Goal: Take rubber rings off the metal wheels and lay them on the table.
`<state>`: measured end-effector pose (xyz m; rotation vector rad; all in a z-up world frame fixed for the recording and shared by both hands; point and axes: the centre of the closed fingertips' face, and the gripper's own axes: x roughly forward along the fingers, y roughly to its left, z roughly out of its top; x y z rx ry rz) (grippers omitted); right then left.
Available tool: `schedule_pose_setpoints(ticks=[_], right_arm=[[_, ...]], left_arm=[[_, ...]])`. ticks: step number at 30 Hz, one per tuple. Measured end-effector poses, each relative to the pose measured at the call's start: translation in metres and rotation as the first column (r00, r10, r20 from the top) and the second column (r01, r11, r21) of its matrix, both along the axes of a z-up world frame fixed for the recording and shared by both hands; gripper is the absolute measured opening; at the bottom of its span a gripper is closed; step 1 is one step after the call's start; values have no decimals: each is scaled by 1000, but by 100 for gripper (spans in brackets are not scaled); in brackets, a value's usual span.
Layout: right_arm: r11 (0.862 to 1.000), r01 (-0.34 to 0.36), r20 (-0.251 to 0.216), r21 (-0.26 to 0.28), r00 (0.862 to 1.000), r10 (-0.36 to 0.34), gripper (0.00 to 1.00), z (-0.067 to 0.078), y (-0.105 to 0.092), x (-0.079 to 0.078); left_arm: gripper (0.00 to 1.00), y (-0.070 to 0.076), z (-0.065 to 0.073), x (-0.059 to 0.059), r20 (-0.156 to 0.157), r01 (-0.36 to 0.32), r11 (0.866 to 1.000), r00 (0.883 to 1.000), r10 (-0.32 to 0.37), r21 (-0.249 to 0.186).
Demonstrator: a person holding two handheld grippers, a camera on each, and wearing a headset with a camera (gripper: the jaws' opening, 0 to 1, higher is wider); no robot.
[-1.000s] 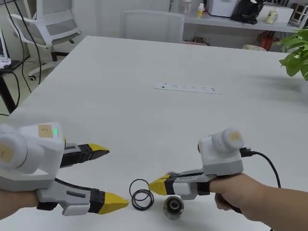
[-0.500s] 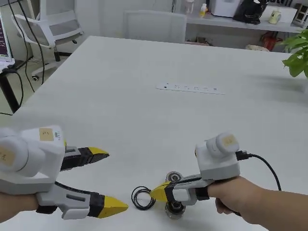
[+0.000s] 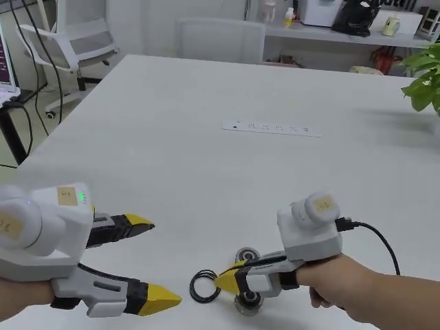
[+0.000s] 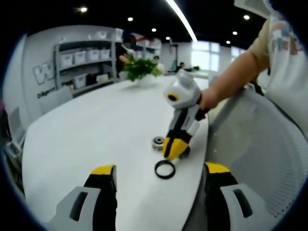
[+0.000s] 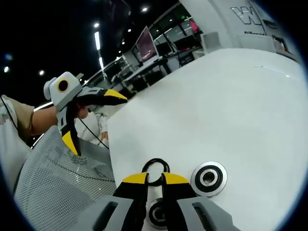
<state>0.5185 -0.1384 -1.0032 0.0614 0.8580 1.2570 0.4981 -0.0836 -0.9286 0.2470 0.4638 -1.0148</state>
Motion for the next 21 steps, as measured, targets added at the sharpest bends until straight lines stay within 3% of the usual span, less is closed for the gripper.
schedule_pose_setpoints(ticks=[9, 21], right_arm=[[999, 15, 11, 32, 1000, -15, 17, 15, -3, 2], [994, 64, 81, 90, 994, -71, 30, 48, -23, 16]], left_arm=[[74, -2, 4, -1, 1, 6, 1000, 1000, -6, -2], [77, -2, 18, 3, 16, -6, 1000, 1000, 6, -15]])
